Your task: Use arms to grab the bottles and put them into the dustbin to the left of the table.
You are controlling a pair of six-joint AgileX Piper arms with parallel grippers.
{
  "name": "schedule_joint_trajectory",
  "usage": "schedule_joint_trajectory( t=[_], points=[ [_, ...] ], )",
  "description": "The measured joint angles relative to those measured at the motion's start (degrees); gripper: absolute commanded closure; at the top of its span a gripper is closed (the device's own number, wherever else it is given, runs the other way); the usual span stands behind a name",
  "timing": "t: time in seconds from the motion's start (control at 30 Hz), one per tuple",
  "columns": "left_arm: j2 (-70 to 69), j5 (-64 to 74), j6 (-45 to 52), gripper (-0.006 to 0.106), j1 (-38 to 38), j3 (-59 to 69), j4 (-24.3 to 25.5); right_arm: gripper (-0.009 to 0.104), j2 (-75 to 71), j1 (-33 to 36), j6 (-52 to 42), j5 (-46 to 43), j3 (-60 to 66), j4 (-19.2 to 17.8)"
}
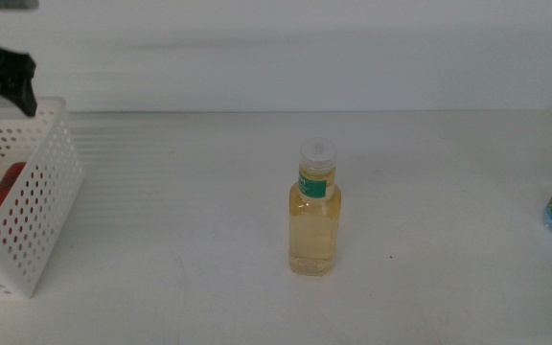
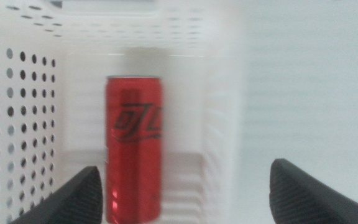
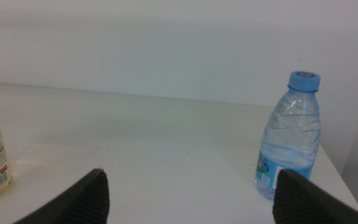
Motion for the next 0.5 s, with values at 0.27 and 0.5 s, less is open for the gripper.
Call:
schedule_joint_trajectory(
  t=[0.27,0.5],
  points=[
    [-17.0,-7.2,-3.7,0.023,-7.0,14.4,0.0,0.012,0.0,0.0,0.0,0.0,0.0,0.0],
    [-30.5,-19.2,-3.8,0.023,-14.7,29.8,0.0,0.012,0.0,0.0,0.0,0.0,0.0,0.0]
  ],
)
